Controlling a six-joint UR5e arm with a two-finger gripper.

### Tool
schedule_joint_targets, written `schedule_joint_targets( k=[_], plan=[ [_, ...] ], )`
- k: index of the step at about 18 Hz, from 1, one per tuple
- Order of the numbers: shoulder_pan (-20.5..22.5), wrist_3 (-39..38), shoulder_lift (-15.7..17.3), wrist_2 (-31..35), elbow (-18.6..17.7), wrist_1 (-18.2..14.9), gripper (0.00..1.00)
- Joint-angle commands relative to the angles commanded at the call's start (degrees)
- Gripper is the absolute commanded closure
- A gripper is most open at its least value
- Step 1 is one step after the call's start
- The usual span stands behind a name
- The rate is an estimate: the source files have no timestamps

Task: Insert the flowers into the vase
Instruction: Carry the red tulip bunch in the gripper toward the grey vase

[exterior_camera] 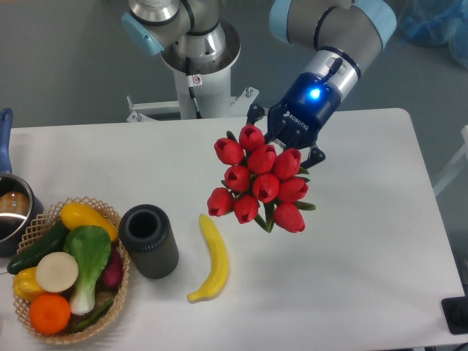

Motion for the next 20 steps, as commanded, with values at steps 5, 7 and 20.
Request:
schedule_joint_targets(
  k=[5,7,20],
  plan=[
    [-0.17,-0.09,0.0,0.0,0.44,0.26,0.61],
    [-0.35,-0.09,0.0,0.0,0.44,0.35,0.61],
    [-8.17,7.02,-5.97,-6.92,3.6,1.93,0.61]
  ],
)
